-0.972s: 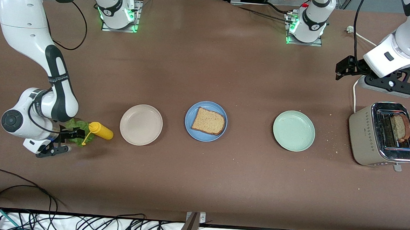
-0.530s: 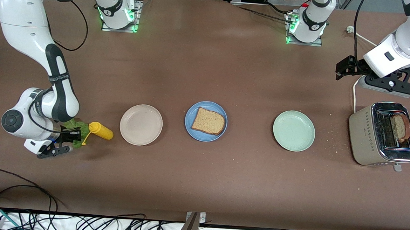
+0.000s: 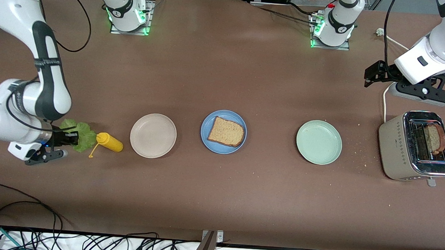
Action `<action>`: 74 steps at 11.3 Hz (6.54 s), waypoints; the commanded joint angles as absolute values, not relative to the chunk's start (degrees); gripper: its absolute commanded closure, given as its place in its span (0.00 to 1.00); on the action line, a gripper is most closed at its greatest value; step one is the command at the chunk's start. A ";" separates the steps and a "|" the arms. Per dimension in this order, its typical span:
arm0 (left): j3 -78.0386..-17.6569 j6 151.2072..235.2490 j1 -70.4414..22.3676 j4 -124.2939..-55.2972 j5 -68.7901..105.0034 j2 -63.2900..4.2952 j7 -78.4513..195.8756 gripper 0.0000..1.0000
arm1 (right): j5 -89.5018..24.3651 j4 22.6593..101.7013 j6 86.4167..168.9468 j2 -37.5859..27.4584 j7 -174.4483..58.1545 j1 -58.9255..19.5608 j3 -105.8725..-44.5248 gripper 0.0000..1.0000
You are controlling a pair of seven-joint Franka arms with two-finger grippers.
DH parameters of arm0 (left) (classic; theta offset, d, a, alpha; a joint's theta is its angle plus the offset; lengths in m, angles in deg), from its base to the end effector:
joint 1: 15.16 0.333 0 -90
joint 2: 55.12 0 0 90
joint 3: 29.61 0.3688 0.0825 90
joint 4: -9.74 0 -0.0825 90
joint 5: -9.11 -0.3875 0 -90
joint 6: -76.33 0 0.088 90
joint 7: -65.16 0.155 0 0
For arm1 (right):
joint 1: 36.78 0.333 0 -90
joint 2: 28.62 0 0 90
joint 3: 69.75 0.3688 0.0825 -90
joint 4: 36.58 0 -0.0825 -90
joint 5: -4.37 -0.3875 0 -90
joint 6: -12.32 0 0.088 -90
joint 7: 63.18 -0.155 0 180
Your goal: Make sandwich in blue plate with both arms
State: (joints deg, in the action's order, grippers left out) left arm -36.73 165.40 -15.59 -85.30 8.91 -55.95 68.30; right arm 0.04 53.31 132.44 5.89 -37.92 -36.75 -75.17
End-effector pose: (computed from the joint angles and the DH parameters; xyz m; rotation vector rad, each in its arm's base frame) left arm 0.5387 -0.0713 0.5945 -3.1161 0.2916 0.1402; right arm 0.7179 -0.0518 0.2796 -3.0714 -0.4975 0.1033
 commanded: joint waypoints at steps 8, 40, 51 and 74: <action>-36.73 164.31 -15.25 -83.69 9.99 -55.29 68.77 0.00 | -0.82 55.88 114.30 -10.93 -37.16 -35.29 -74.15 1.00; -36.73 164.31 -15.25 -83.69 9.91 -55.29 68.77 0.00 | -10.67 32.94 143.27 24.56 -108.88 2.24 -72.83 0.00; -36.82 164.31 -15.34 -83.69 9.91 -55.29 68.77 0.00 | -10.66 41.37 134.43 11.83 -92.84 -3.54 -73.18 0.00; -37.34 163.78 -16.04 -82.81 8.86 -53.71 68.15 0.00 | -0.38 56.49 111.64 -19.63 -56.05 -27.47 -78.54 0.00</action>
State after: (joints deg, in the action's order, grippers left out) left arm -37.03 164.50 -15.79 -84.97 8.93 -54.73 68.29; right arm -1.32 51.83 111.95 -12.78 -55.49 -27.67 -78.45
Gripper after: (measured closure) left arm 0.000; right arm 0.000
